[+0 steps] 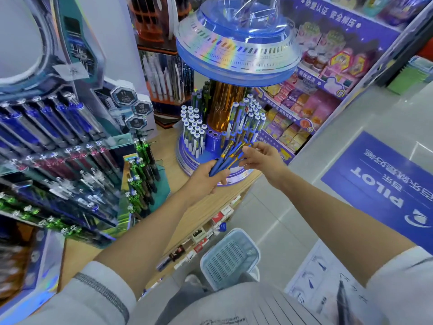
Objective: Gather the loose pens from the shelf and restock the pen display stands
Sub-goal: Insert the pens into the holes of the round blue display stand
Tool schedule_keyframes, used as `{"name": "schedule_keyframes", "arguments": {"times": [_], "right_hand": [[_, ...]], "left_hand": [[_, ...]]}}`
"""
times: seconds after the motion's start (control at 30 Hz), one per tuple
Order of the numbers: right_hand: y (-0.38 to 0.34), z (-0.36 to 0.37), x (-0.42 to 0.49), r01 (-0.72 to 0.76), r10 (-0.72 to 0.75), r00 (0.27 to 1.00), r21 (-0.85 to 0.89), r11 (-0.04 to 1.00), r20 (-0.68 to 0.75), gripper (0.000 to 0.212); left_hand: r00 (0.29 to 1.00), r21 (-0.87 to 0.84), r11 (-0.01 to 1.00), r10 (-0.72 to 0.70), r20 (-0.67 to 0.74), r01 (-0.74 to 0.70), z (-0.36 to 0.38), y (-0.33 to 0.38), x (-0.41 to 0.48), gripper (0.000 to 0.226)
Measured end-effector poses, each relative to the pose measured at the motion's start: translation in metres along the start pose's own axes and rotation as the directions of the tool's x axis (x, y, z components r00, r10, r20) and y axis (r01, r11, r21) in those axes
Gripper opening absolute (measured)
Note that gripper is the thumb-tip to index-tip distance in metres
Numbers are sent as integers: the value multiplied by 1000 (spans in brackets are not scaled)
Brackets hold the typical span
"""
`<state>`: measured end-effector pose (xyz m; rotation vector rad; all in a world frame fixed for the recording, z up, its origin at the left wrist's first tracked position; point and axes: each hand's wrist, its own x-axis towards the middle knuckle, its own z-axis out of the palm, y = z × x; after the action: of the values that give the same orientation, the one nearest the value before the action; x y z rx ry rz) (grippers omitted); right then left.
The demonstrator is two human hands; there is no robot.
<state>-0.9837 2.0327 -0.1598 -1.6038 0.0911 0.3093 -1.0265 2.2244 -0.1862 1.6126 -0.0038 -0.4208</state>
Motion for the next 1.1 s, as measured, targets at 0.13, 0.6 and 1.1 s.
{"name": "schedule_keyframes", "arguments": {"times": [0.13, 0.6, 1.1], "right_hand": [[-3, -19, 8, 109, -84, 954, 74, 991, -289, 11], [-5, -23, 28, 130, -401, 793, -516, 847, -459, 22], [13, -13, 38, 7, -222, 904, -506, 862, -366, 13]], "left_hand": [[1000, 5, 1000, 14, 7, -14, -3, 2, -2, 19], [999, -5, 999, 39, 13, -39, -16, 9, -9, 19], [1000, -4, 1000, 21, 11, -21, -21, 7, -10, 14]]}}
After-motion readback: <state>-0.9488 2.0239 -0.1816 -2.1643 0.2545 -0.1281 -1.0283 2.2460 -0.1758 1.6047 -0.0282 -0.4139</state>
